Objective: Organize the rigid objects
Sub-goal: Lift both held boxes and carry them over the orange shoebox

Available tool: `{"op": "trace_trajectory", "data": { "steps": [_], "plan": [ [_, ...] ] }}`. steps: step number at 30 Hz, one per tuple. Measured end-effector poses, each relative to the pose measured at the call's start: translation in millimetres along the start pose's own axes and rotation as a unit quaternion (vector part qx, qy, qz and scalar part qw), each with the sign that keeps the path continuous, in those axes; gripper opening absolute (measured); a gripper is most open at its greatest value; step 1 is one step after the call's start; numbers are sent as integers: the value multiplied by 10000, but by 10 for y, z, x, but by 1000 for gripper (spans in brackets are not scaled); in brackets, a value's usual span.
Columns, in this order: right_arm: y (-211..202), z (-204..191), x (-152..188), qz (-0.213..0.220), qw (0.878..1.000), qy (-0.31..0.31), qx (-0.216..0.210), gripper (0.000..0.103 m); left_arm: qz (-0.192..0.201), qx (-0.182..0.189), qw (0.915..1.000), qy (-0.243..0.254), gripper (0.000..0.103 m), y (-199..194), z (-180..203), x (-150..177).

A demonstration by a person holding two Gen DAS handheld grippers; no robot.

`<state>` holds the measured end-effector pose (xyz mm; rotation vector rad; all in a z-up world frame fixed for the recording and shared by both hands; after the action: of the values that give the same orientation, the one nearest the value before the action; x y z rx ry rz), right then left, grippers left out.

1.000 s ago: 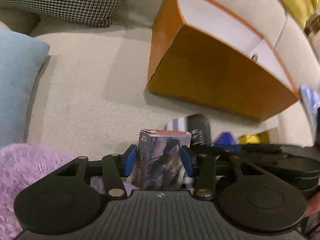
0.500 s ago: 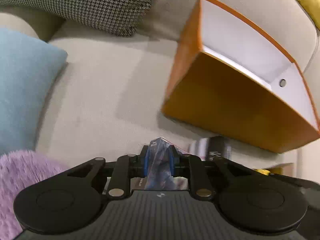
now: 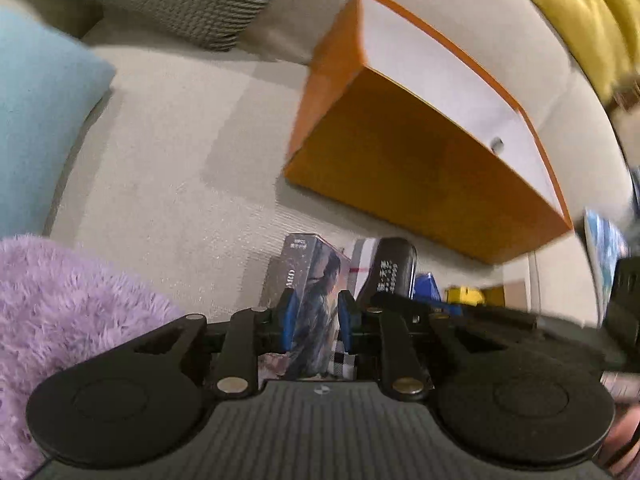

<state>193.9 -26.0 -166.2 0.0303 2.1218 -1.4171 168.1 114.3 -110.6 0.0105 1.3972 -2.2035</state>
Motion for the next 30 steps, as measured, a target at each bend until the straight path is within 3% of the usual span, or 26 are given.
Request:
{"op": "trace_trajectory", "data": {
  "steps": [3,8,10,11,14,17,20,22,24,26,30],
  "plan": [
    [20,-8,22,21,10000,-4,-8,21,-6,70,9983,579,24,42,61,3],
    [1,-2,0,66,10000,66,6,20,-207,412,9948,904,24,14,218,26],
    [-51,5,-1,127,9999,74,30,19,-370,560,9937,898,2,109,330,100],
    [-74,27,4,144,9998,86,55,19,-341,471,9940,922,1,169,367,125],
    [-96,151,29,74,9995,312,-8,19,-391,720,9945,655,5,281,389,134],
    [-95,191,44,49,9993,357,-68,19,-392,631,9935,858,5,273,449,162],
    [-46,172,56,-13,9991,400,-127,19,-24,288,9921,1219,23,124,497,204],
    [-8,144,72,-61,9992,362,-167,19,331,-49,9897,1390,46,32,486,206],
    [-5,121,69,-42,9995,278,-146,19,475,-305,9882,1422,56,15,459,190],
    [-3,128,62,-53,9995,286,-155,19,290,-385,9917,1193,57,99,404,170],
    [-27,224,67,-49,9980,575,-241,19,124,-202,9955,915,57,192,427,130]
  ]
}}
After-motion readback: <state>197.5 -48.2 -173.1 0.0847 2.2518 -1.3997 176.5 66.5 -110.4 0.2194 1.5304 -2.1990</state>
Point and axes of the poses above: each gripper's, at about its wrist camera, not at the fingertips, and y roughly the way its jaws point, z to its right, x to its underside, the point moved 5 cm from there along y, roughly the way its jaws point, and after that the axes turned 9 degrees about -y, right-handed, at the moved point
